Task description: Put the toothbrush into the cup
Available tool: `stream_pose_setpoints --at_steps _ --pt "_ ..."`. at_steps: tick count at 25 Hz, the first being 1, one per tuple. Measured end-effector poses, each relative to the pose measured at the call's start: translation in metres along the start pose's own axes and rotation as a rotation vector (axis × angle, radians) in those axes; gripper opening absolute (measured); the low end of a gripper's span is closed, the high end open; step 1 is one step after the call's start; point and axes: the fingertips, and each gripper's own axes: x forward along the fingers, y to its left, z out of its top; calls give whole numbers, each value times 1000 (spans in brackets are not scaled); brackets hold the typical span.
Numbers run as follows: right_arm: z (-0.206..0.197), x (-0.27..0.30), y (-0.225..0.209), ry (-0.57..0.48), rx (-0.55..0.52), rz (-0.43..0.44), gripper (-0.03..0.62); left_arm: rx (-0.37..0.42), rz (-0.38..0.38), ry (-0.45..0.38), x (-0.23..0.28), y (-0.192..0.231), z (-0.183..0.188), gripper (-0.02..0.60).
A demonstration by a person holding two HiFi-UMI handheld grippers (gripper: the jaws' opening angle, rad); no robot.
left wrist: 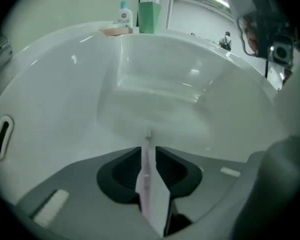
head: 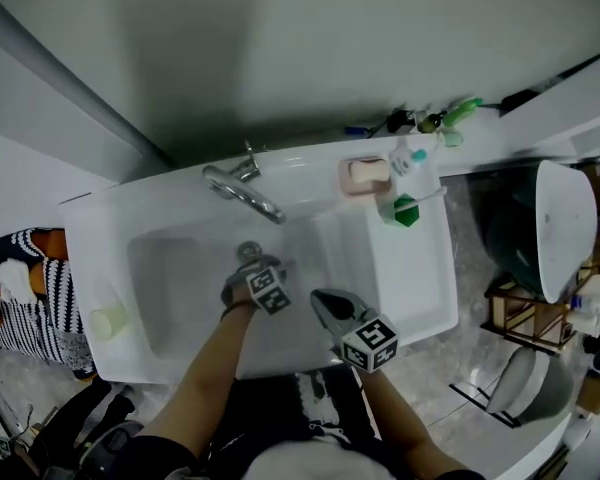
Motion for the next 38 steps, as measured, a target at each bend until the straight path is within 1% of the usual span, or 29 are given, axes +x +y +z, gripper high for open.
stream_pose_setpoints --at_steps 3,5,8,11,12,13,14,18,20,22,28,32,35,38 --pt "-3 2 2 2 8 -17 2 26 1 13 7 1 -2 87" --pt "-4 3 4 5 8 -25 2 25 -11 16 9 0 -4 78" --pt "-6 3 9 9 6 -36 2 0 -28 14 9 -1 -5 77" --pt "-6 3 13 5 6 -44 2 -56 -30 22 9 2 -4 78" --pt "-6 2 15 2 6 -46 2 -75 -25 27 9 3 -4 67" --pt "-6 2 17 1 6 -47 2 -87 -20 33 10 4 -5 36" --pt "-6 1 19 0 6 -48 2 -91 -16 38 10 5 -5 23" --pt "-6 -3 23 -8 10 -54 2 -71 -32 50 10 2 -7 21" --pt "-8 -5 26 -9 5 -57 2 -79 -56 63 7 -4 -11 21" --pt "-9 -5 30 -11 -2 -54 2 -85 -56 56 -1 -8 -11 21" --pt "-6 -1 39 -17 -36 -45 2 -120 -14 -69 -47 -4 1 21" --pt "3 5 53 -37 -75 -27 2 -145 27 -156 -85 -6 1 21" --pt "14 9 66 -60 -102 0 2 -184 59 -217 -115 -10 -5 21" --pt "21 15 79 -60 -130 25 2 -237 87 -278 -143 -17 -12 21"
